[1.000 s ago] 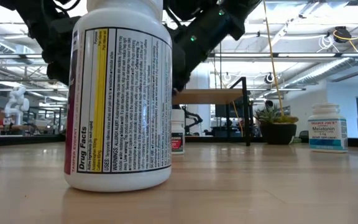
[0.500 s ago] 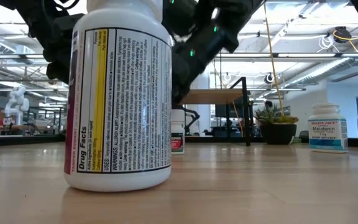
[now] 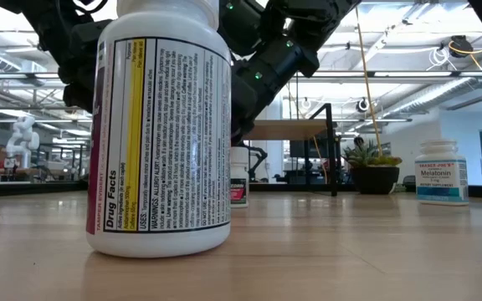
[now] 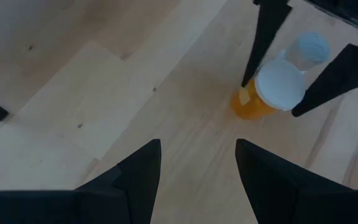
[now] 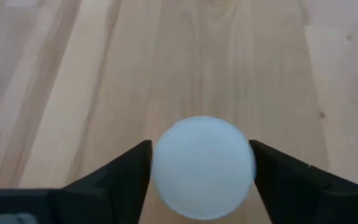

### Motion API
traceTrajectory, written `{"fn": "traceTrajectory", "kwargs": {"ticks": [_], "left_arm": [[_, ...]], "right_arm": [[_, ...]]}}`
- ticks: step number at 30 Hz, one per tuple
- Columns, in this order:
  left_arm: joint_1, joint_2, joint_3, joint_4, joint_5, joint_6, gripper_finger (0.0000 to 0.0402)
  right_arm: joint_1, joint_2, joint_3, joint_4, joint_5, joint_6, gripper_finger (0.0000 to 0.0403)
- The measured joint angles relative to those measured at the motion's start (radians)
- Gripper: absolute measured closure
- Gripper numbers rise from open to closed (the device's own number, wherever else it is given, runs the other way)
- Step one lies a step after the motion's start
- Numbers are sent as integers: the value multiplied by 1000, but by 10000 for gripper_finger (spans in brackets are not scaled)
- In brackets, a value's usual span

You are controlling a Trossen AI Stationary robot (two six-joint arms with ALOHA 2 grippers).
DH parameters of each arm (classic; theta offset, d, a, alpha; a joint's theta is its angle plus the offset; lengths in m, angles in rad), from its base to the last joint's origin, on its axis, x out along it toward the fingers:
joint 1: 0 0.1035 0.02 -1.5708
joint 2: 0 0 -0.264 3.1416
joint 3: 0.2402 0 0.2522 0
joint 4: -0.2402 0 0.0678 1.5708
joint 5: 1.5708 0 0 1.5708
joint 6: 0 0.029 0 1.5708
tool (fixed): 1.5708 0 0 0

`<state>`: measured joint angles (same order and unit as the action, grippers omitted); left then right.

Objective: Pick and place medicine bottles onto shelf by color
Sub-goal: Put the orange pill bottle on the shelf

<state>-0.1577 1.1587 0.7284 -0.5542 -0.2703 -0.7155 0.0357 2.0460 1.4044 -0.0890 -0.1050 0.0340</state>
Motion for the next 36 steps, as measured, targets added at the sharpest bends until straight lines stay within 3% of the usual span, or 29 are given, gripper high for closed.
{"fn": "traceTrajectory", "kwargs": {"ticks": [3, 6, 11, 13, 17, 20, 27, 32, 36], "left_arm": [[0, 0, 0, -4, 35, -11, 192], [4, -18, 0, -27, 145, -65, 192], [11, -76, 0, -99, 281, -106, 192], [11, -98, 0, -117, 282, -105, 192], [11, -127, 0, -131, 253, -103, 192], [11, -132, 0, -137, 212, -108, 192], [13, -131, 0, -139, 157, -162, 192], [13, -130, 0, -137, 124, -177, 192], [13, -131, 0, -132, 122, -163, 192]], "right_arm": [[-5, -3, 0, 1, -4, -4, 183], [-8, -37, 0, -10, -30, 31, 204], [-5, -121, 57, -47, -56, 60, 202], [-22, -139, 121, -135, -68, 59, 194], [-107, -142, 377, -387, -73, 80, 192], [-186, -138, 509, -425, -34, 53, 197], [-381, -120, 535, -409, 1, 4, 196], [-430, -66, 536, -279, -75, -18, 196], [-433, -10, 535, -299, -92, -16, 196]]}}
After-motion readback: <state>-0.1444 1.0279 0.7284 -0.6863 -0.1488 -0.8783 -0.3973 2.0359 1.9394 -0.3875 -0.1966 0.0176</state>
